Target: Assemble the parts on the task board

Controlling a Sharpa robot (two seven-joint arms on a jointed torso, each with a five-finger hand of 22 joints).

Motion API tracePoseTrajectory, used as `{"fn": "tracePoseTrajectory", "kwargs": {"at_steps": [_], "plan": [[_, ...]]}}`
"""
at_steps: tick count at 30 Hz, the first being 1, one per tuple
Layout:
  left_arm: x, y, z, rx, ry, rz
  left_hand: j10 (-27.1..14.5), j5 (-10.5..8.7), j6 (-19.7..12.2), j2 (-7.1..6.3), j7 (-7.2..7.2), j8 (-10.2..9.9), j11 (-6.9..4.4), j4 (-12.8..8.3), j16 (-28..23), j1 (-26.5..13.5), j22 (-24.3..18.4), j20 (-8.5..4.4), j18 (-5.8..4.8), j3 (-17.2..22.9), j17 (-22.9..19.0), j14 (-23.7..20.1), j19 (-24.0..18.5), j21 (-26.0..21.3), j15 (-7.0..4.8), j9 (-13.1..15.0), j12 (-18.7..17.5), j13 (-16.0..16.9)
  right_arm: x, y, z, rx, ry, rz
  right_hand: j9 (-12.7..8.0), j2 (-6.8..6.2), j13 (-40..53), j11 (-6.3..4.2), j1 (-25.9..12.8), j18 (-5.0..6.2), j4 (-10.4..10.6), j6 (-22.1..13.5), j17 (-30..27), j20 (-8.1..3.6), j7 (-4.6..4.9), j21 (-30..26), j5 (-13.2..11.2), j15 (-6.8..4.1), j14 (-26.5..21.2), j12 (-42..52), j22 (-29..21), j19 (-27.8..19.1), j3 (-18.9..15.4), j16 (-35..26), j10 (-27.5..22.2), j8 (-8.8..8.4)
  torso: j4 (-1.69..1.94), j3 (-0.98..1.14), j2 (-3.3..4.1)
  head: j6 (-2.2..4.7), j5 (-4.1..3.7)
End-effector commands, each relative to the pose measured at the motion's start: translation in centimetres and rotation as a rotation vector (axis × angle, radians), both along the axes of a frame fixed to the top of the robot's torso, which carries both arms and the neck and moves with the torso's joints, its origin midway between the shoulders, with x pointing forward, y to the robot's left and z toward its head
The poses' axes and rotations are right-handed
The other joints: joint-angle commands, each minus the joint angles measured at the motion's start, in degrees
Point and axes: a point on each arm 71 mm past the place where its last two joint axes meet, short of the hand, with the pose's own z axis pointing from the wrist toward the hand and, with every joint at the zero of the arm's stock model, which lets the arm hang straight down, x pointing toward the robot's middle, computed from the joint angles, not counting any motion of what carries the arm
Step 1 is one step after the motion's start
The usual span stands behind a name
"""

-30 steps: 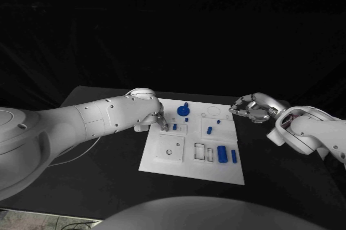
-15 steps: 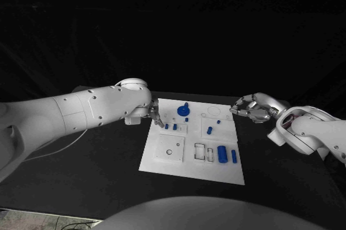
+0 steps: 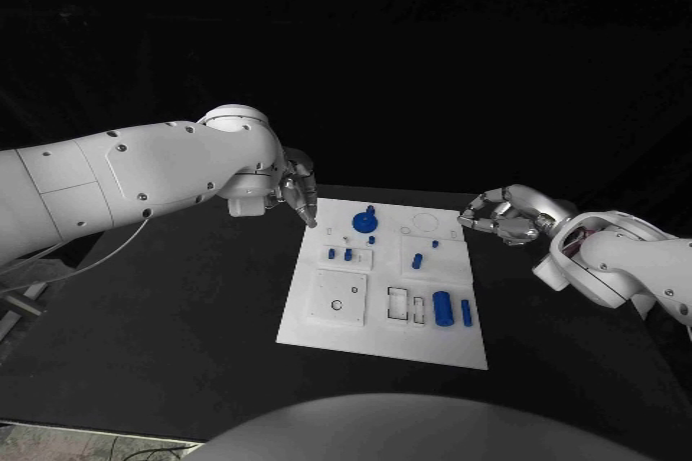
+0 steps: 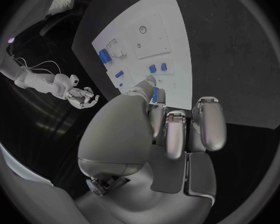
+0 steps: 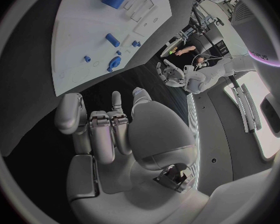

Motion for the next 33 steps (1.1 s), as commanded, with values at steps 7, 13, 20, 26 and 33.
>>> {"fn": "tracePoseTrajectory", "kwargs": {"at_steps": [7,13,20,26,33], "plan": [[-0.1,-4.5,-0.9,-0.072,-0.582,-0.509,0.55,-1.34,-1.81,-3.76,-2.56,-8.23,-1.36,3.72,-2.26,3.56,14.53,0.61,-1.83,3.96,9.58,1.61,6.86,11.12,-1.33,-12.36,-10.06,-8.13,-0.3,0.6,0.3,0.031,-0.033,0.026,-0.15,-0.21,14.92,-0.24,-0.19,0.32,0.68,-0.34,15.09,0.05,0.03,0.55,0.07,0.1,5.84,-0.22,8.25,0.44,-0.15,0.2,6.19,-0.51,0.04,-0.12,0.29,0.0,-0.57],[-0.3,-6.3,-4.0,-0.052,-0.589,-0.598,-20.36,-1.16,0.74,-6.55,-3.7,-10.79,1.02,5.83,-11.69,4.54,12.4,-0.13,-0.32,7.47,0.68,-3.63,2.92,5.3,0.27,-17.89,-47.58,-36.56,-0.4,0.7,0.4,0.037,-0.039,0.031,-0.26,-0.18,14.92,-0.24,-0.26,0.32,0.69,-0.54,15.09,0.05,0.05,0.56,0.07,0.09,5.84,-0.22,8.25,0.46,-0.17,0.2,6.19,-0.69,-0.06,-0.06,0.28,0.0,-0.75],[-0.4,-7.5,-6.3,-0.048,-0.637,-0.679,-25.18,-0.42,4.74,-5.85,-4.18,-11.07,-0.61,3.36,-17.02,5.89,12.68,-0.89,-0.51,3.71,-6.69,-3.52,4.39,6.14,-1.6,-22.91,-56.55,-48.31,-0.5,0.9,0.5,0.043,-0.045,0.038,-0.26,-0.18,14.92,-0.24,-0.26,0.32,0.69,-0.55,15.09,0.05,0.05,0.56,0.07,0.09,5.84,-0.22,8.25,0.46,-0.17,0.2,6.19,-0.7,-0.22,-0.08,0.27,0.0,-1.08],[-0.8,-8.9,-8.1,-0.011,-0.643,-0.768,-21.37,2.36,7.36,-5.57,-4.97,-10.6,-2.19,2.44,-18.34,7.03,12.9,-1.75,-0.66,4.41,-10.24,-3.45,4.86,6.58,-2.61,-24.79,-56.52,-51.81,-0.6,1.0,0.6,0.046,-0.049,0.041,-0.29,-0.16,14.92,-0.23,-0.26,0.31,0.69,-0.59,15.09,0.05,0.06,0.6,0.08,0.09,5.84,-0.22,8.27,0.49,-0.17,0.2,6.19,-0.74,-0.13,-0.06,0.18,0.0,-1.6],[-0.8,-9.5,-9.2,0.007,-0.618,-0.777,-16.89,1.91,9.87,-6.08,-4.26,-10.07,-1.94,2.48,-18.2,6.37,12.95,-1.72,-0.67,5.74,-12.17,-3.73,4.9,6.46,-2.53,-26.08,-56.36,-54.63,-0.5,1.1,0.6,0.047,-0.048,0.043,-0.31,-0.09,14.92,-0.16,-0.28,0.31,0.68,-0.41,15.09,0.05,0.06,0.6,0.1,0.11,5.84,-0.22,8.27,0.51,-0.15,0.2,6.19,-0.71,-0.15,-0.07,0.2,0.0,-1.8]]}}
